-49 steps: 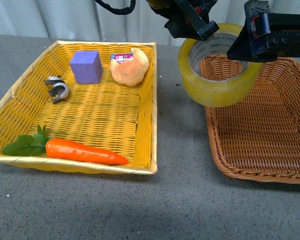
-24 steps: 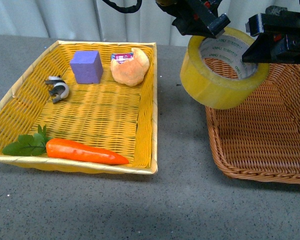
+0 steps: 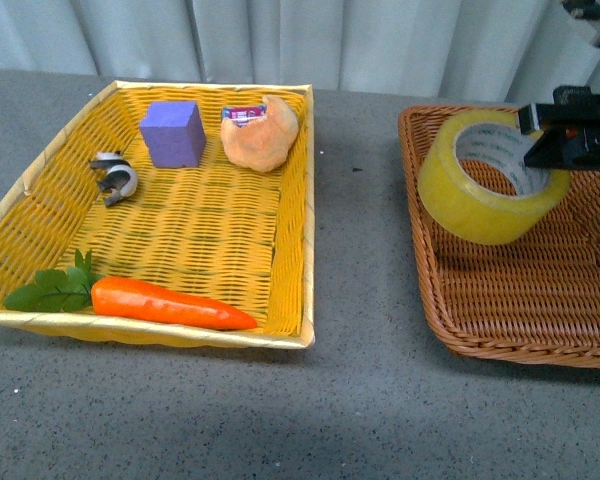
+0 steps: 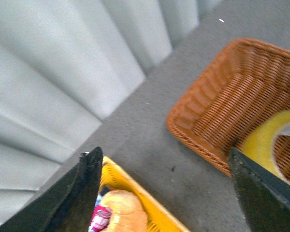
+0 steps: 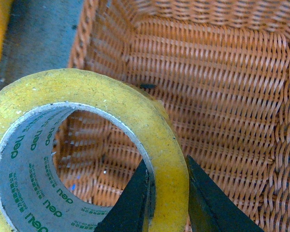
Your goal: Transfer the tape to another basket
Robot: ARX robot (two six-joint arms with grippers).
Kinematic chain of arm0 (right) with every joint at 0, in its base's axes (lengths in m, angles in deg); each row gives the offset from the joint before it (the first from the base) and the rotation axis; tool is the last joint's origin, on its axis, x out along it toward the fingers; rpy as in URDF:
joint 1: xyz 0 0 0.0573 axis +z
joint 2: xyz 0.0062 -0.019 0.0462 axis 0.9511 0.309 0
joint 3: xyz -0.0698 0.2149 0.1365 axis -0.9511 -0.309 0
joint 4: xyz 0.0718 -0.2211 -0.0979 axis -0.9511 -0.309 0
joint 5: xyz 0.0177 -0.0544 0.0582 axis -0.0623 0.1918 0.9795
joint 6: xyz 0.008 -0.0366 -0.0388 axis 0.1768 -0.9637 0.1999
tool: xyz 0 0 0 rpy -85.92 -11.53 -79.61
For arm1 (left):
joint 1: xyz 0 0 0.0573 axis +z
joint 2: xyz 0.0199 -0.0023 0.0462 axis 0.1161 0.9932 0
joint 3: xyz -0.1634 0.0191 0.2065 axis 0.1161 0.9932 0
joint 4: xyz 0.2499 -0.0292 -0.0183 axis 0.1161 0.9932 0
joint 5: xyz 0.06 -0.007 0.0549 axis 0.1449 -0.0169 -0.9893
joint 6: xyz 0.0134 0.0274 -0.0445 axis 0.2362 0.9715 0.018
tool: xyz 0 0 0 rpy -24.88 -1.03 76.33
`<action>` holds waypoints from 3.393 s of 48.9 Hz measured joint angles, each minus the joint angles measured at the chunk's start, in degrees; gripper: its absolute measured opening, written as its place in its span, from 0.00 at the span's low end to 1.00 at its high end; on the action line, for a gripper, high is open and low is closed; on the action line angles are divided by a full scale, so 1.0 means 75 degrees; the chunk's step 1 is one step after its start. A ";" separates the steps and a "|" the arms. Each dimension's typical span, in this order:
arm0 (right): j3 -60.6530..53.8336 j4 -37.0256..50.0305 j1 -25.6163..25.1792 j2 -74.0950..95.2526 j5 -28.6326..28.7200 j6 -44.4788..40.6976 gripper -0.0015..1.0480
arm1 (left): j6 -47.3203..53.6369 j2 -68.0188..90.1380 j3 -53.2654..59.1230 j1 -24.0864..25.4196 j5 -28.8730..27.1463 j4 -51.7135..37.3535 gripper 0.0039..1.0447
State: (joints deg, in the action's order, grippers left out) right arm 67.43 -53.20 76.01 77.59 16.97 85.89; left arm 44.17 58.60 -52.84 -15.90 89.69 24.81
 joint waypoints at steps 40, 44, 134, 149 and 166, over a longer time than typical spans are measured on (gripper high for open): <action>0.0052 0.1475 -0.0726 0.1309 -0.0076 -0.0289 0.36 | -0.1845 -0.0720 0.2503 0.1314 -0.2978 -0.2602 0.94; -0.0213 0.1821 -0.0694 0.0976 -0.0152 -0.0300 0.48 | -0.1988 -0.0816 0.2611 0.1311 -0.3142 -0.2684 0.94; -0.8169 0.5963 -0.0536 -0.8999 -0.1279 0.0128 0.01 | -0.3684 -0.9127 1.1366 0.2993 -0.0903 -0.5147 0.04; -0.8224 0.4683 -0.0536 -1.0418 -0.1268 0.0128 0.01 | -0.3689 -1.0564 1.1374 0.2993 -0.0903 -0.3858 0.04; -0.8224 0.3500 -0.0536 -1.1669 -0.1268 0.0128 0.01 | -0.3689 -1.1823 1.1377 0.2993 -0.0903 -0.2669 0.04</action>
State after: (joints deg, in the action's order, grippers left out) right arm 5.75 -26.95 71.99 -9.92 7.46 86.85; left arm 16.50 -30.07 32.49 6.55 82.92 4.79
